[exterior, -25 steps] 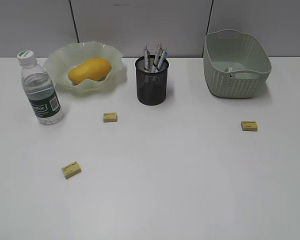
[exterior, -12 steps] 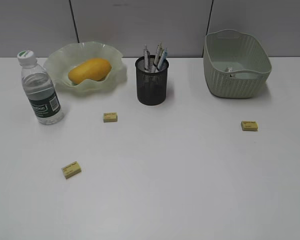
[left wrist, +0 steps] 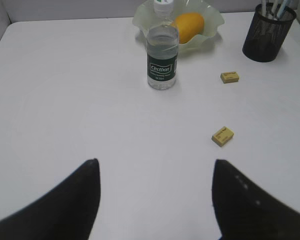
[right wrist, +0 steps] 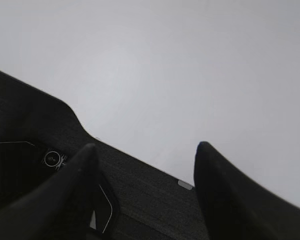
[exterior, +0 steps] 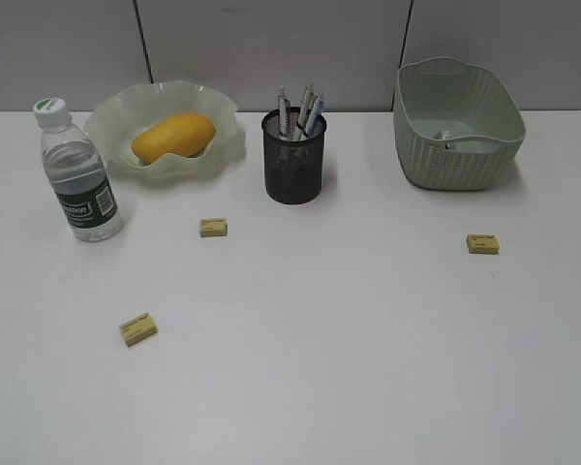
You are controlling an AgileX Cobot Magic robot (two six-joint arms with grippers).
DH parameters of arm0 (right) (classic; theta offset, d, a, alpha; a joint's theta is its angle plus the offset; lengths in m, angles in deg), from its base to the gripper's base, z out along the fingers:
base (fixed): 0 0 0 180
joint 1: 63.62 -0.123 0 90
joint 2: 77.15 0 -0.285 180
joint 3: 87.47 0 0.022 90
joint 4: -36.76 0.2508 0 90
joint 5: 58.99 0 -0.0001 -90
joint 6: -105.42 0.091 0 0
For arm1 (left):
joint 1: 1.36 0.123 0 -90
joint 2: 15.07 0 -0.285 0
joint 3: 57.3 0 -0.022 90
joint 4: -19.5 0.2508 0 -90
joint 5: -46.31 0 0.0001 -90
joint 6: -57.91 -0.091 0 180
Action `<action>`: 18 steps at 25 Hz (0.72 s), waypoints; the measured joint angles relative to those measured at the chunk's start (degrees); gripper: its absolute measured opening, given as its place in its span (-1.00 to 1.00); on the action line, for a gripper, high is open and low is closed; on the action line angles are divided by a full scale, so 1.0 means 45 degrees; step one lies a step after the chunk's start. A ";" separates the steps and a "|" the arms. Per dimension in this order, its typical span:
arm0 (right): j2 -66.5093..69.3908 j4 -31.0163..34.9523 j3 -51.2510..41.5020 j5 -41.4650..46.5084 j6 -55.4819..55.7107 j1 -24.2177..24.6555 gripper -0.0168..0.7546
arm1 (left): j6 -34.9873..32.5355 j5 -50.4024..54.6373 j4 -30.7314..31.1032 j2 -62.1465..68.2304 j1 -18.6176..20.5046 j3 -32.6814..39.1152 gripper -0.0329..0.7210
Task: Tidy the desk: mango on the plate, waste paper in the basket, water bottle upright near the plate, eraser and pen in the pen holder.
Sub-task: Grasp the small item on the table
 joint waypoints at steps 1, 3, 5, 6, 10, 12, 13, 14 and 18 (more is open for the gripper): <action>-0.0127 0.0000 0.0000 0.0000 0.0000 0.0000 0.29 | 0.0000 0.0000 0.0000 0.0000 0.0000 0.0000 0.49; -0.0423 0.0000 0.0000 0.0000 0.0000 0.0028 0.29 | 0.0000 0.0000 0.0000 0.0000 0.0000 0.0000 0.49; -0.0809 0.0012 0.0000 0.0000 0.0000 0.0193 0.29 | 0.0000 0.0000 0.0000 0.0000 0.0000 0.0000 0.49; -0.1019 0.0012 0.0000 0.0000 0.0000 0.0366 0.29 | 0.0000 0.0000 0.0000 0.0000 0.0000 0.0000 0.49; -0.1829 0.0012 0.0000 0.0000 0.0000 0.1548 0.29 | 0.0000 0.0000 0.0000 0.0000 0.0000 0.0000 0.49; -0.2306 0.0024 0.0000 0.0016 0.0000 0.2336 0.29 | 0.0000 0.0000 0.0000 0.0000 0.0000 0.0000 0.49; -0.2541 0.0024 0.0000 0.0016 0.0000 0.2688 0.29 | 0.0000 0.0000 0.0000 0.0000 0.0000 0.0000 0.49; -0.2726 0.0024 0.0000 0.0016 0.0000 0.2932 0.29 | 0.0000 0.0000 0.0000 0.0000 0.0000 0.0000 0.49; -0.3452 0.0065 0.0000 0.0016 0.0000 0.3711 0.29 | 0.0000 0.0000 0.0000 0.0000 0.0000 0.0000 0.49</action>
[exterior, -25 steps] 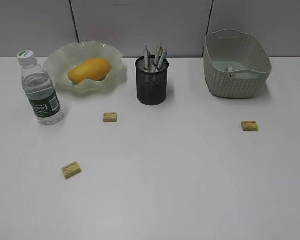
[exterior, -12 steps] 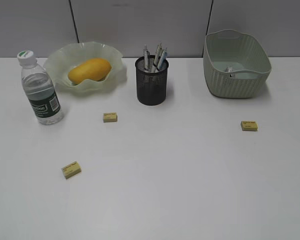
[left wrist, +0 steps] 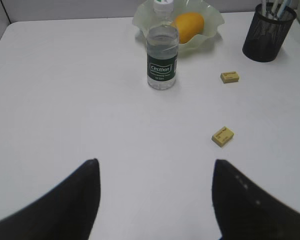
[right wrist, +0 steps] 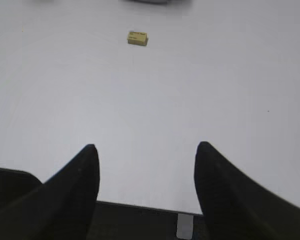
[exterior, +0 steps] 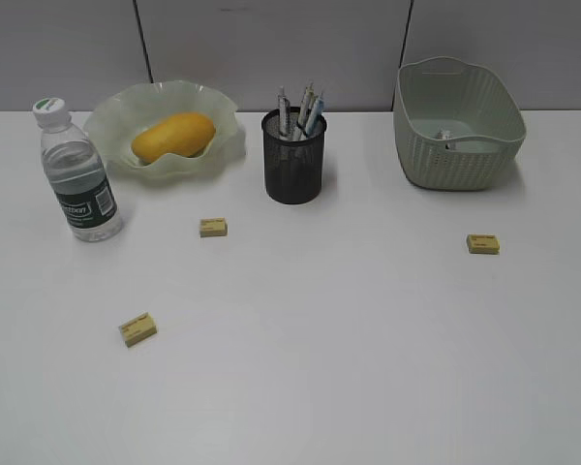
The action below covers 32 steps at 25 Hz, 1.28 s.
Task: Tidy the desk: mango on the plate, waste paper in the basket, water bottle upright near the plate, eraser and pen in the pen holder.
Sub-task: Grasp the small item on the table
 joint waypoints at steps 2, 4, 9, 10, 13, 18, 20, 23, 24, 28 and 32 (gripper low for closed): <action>-0.0277 0.0000 0.0000 0.0000 0.0000 0.0358 0.29 | 0.0000 0.0000 0.0000 0.0000 0.0000 0.0000 0.49; -0.0427 0.0000 0.0000 0.0000 0.0000 0.0640 0.29 | 0.0000 0.0000 0.0000 0.0000 0.0000 0.0000 0.49; -0.0480 0.0010 0.0000 0.0000 0.0000 0.0774 0.29 | 0.0000 0.0000 0.0000 0.0000 0.0000 0.0000 0.49; -0.0480 0.0010 0.0000 0.0000 0.0000 0.0774 0.29 | 0.0000 0.0000 0.0000 0.0000 0.0000 0.0000 0.49; -0.0480 0.0025 0.0000 0.0000 0.0000 0.0774 0.29 | 0.0000 0.0000 0.0000 0.0000 0.0000 0.0000 0.49; -0.0480 0.0025 0.0000 0.0000 0.0000 0.0774 0.26 | 0.0000 0.0000 0.0000 0.0000 0.0000 0.0000 0.49; -0.0480 0.0025 0.0000 0.0000 0.0000 0.0774 0.22 | 0.0000 0.0000 0.0000 0.0000 0.0000 0.0000 0.49; -0.0480 0.0037 0.0000 0.0000 0.0000 0.0774 0.17 | 0.0000 0.0000 0.0000 0.0000 0.0000 0.0000 0.49; -0.0480 0.0037 0.0000 0.0000 0.0000 0.0774 0.16 | 0.0000 0.0000 0.0000 0.0000 0.0000 0.0000 0.49; -0.0480 0.0037 0.0000 0.0000 0.0008 0.0774 0.15 | 0.0000 0.0000 0.0000 0.0000 0.0000 0.0000 0.49; -0.0480 0.0037 0.0000 0.0000 0.0008 0.0774 0.15 | 0.0000 0.0000 0.0000 0.0000 0.0000 0.0000 0.49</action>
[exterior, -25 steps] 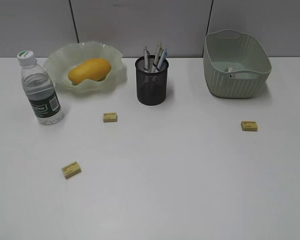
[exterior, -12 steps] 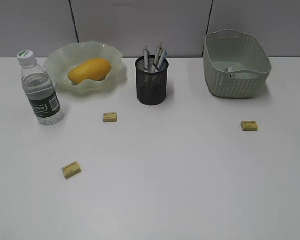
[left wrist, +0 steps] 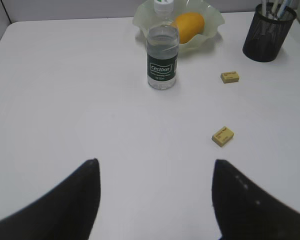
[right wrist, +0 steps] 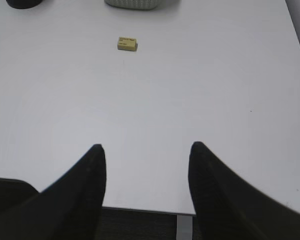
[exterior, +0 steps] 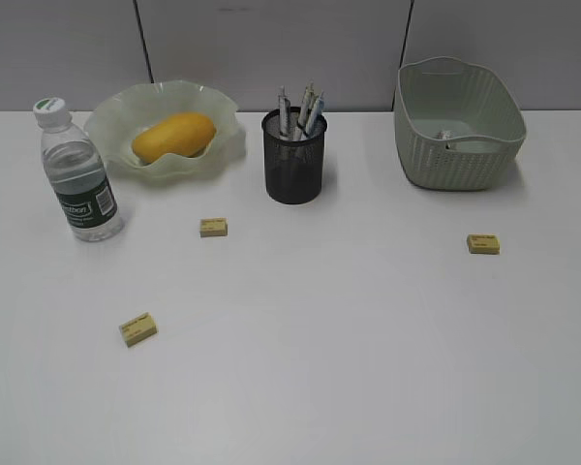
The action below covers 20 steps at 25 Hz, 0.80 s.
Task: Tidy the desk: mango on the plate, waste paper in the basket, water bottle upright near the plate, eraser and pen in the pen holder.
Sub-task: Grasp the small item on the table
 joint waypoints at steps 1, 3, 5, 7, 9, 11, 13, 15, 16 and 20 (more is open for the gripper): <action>0.0000 0.0000 0.0000 0.0000 0.0000 0.0000 0.15 | 0.0000 0.0000 0.0000 0.0000 0.0000 0.0000 0.49; 0.0000 0.0000 0.0000 0.0000 0.0000 0.0000 0.15 | 0.0000 0.0000 0.0000 0.0000 0.0000 0.0000 0.49; 0.0000 0.0000 0.0000 0.0000 0.0000 0.0000 0.14 | 0.0000 0.0000 0.0000 0.0000 0.0000 0.0000 0.49; 0.0000 0.0000 0.0000 0.0000 0.0000 0.0000 0.15 | 0.0000 0.0000 -0.0015 0.0000 0.0000 0.0000 0.49; 0.0000 0.0000 0.0000 0.0000 0.0000 0.0000 0.15 | 0.0000 0.0000 -0.0076 0.0000 0.0000 0.0000 0.49; 0.0000 0.0000 0.0000 0.0000 0.0000 0.0000 0.16 | 0.0000 0.0000 -0.0182 0.0000 0.0000 0.0000 0.49; 0.0000 0.0000 0.0000 0.0000 0.0000 0.0000 0.17 | 0.0000 0.0000 -0.0407 0.0000 0.0000 0.0000 0.49; 0.0000 0.0012 0.0000 0.0000 0.0000 0.0000 0.17 | 0.0000 0.0000 -0.0667 0.0062 0.0000 0.0000 0.45; 0.0000 0.0012 0.0000 0.0000 0.0000 0.0000 0.17 | 0.0000 -0.0013 -0.0714 0.0205 0.0000 0.0000 0.44; 0.0000 0.0012 0.0000 0.0000 0.0000 0.0000 0.17 | 0.0000 -0.0370 -0.0865 0.1093 0.0000 -0.0272 0.42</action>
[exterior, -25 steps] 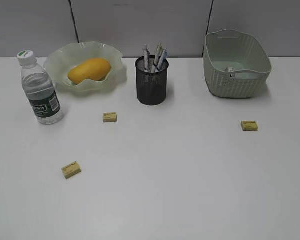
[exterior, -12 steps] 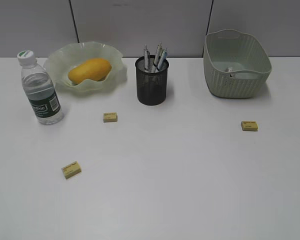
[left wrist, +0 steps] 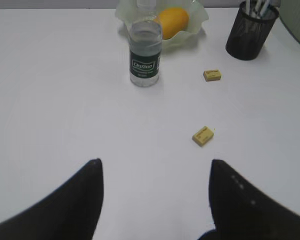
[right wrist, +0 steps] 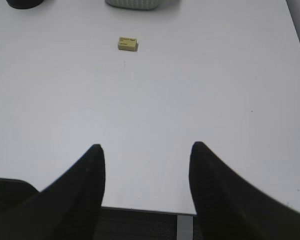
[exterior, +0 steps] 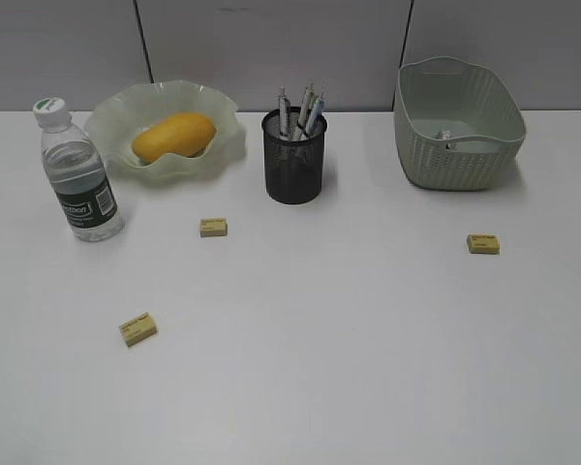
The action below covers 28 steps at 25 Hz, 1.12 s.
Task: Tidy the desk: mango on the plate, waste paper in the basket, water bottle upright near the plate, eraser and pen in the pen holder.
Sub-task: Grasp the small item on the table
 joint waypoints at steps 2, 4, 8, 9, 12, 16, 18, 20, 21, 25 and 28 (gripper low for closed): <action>0.0000 0.0000 0.0000 0.0000 0.0000 0.0000 0.17 | 0.0000 -0.0604 -0.0188 0.0595 0.0000 -0.0327 0.42; 0.0000 0.0000 0.0000 0.0000 0.0000 0.0000 0.16 | -0.0148 -0.1207 -0.0410 0.1398 0.0000 -0.0640 0.42; 0.0000 0.0012 0.0000 0.0000 0.0000 0.0000 0.15 | -0.1016 -0.1689 -0.1144 0.3249 0.0000 -0.1292 0.41; 0.0000 0.0012 0.0000 0.0000 0.0000 0.0000 0.15 | -0.1168 -0.1722 -0.1299 0.3676 0.0000 -0.1479 0.41; 0.0000 0.0012 0.0000 0.0000 0.0000 0.0000 0.15 | -0.1339 -0.1735 -0.1703 0.5142 0.0000 -0.2083 0.41; 0.0000 0.0012 0.0000 0.0000 0.0000 0.0000 0.15 | -0.1380 -0.1745 -0.2223 0.6975 0.0000 -0.2979 0.41; 0.0000 0.0012 0.0000 0.0000 0.0000 0.0000 0.14 | -0.1383 -0.1745 -0.2503 0.7784 0.0000 -0.3358 0.41; 0.0000 0.0012 0.0000 0.0000 0.0000 0.0000 0.14 | -0.1394 -0.1745 -0.2692 0.8472 -0.0014 -0.3642 0.41; 0.0000 0.0012 0.0000 0.0000 0.0000 0.0000 0.14 | -0.1394 -0.1761 -0.2741 0.8836 -0.0071 -0.3762 0.41; 0.0000 0.0012 0.0000 0.0000 0.0000 0.0000 0.14 | -0.1394 -0.1876 -0.2964 1.0432 -0.0779 -0.3951 0.41; 0.0000 0.0024 0.0000 0.0000 0.0000 0.0000 0.14 | -0.1394 -0.2116 -0.2962 1.1299 -0.1839 -0.3992 0.41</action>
